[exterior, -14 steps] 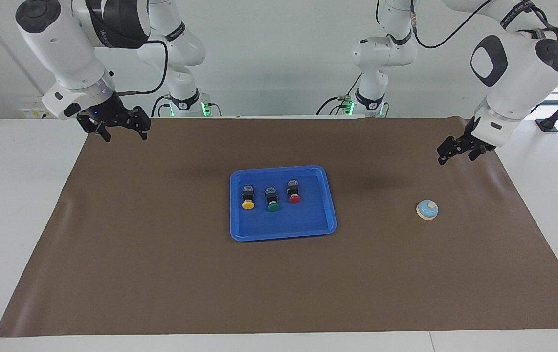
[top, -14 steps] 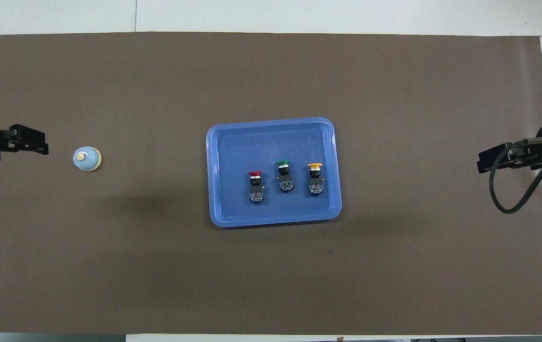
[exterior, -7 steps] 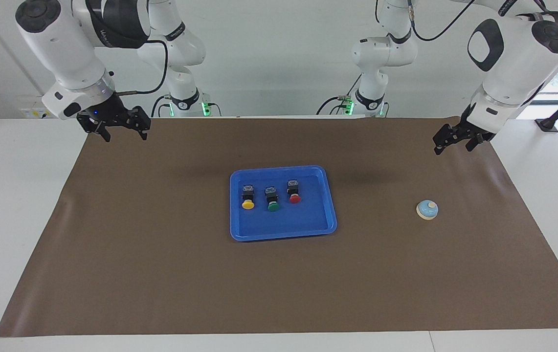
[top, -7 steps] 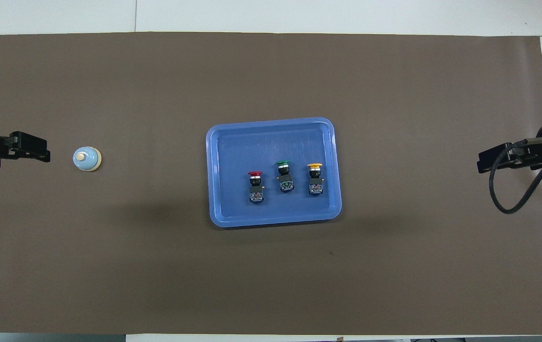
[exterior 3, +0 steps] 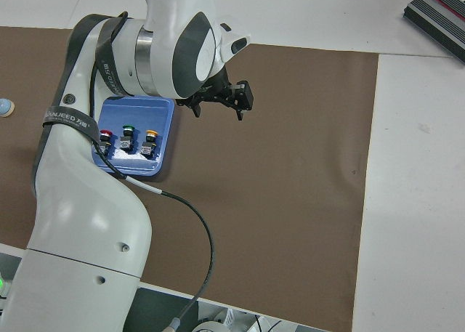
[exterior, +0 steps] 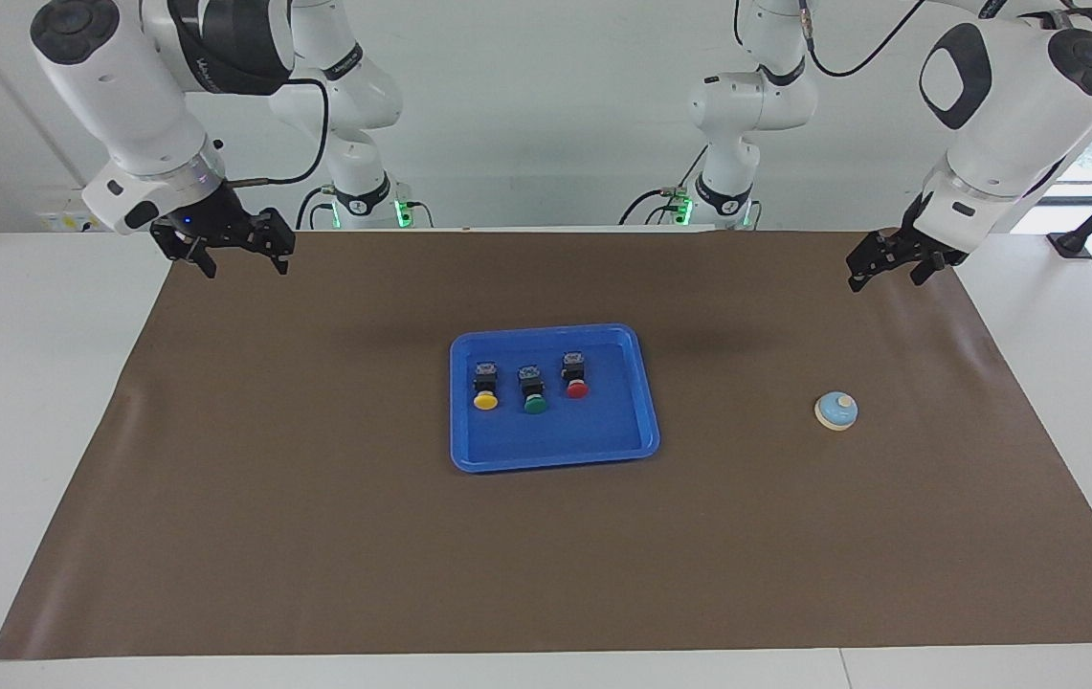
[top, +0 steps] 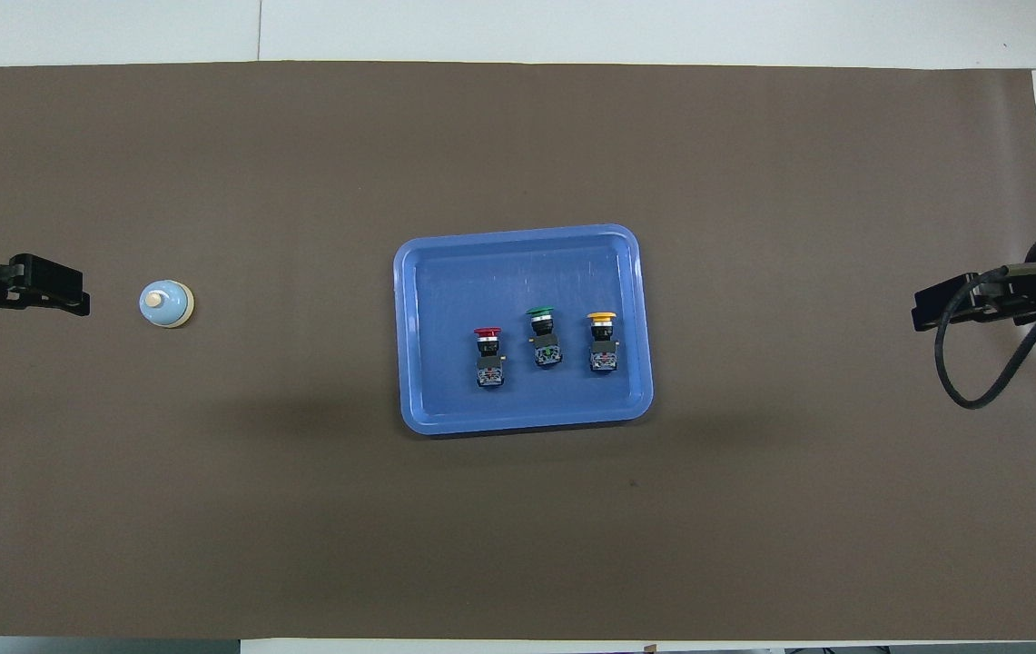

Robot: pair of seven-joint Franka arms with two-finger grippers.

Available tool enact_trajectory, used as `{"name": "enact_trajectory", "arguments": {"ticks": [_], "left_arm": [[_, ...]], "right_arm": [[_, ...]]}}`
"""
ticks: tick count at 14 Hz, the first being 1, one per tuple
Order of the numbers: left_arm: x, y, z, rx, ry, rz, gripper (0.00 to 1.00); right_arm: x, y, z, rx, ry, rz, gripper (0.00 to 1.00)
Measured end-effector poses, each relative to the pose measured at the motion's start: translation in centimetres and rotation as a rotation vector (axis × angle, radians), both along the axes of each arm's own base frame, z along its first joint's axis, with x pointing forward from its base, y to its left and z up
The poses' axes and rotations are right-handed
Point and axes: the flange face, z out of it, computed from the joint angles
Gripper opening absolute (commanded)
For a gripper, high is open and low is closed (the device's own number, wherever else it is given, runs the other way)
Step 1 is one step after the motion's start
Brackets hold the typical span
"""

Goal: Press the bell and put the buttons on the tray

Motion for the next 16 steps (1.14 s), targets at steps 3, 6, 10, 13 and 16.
{"name": "enact_trajectory", "arguments": {"ticks": [3,6,10,13,16], "left_arm": [[0.0,0.1,0.1,0.0,-0.003,0.001,1.0],[0.0,0.1,0.1,0.0,-0.003,0.002,1.0],[0.2,-0.1,1.1,0.0,-0.025,-0.003,1.0],[0.2,-0.6,1.5,-0.001,-0.032,-0.013,1.0],[0.2,-0.7,1.5,-0.001,-0.033,-0.015,1.0]], "right_arm": [[0.0,0.0,0.0,0.0,0.0,0.0,1.0],[0.0,0.0,0.0,0.0,0.0,0.0,1.0],[0.0,0.0,0.0,0.0,0.0,0.0,1.0],[0.0,0.0,0.0,0.0,0.0,0.0,1.0],[0.0,0.0,0.0,0.0,0.0,0.0,1.0]]}}
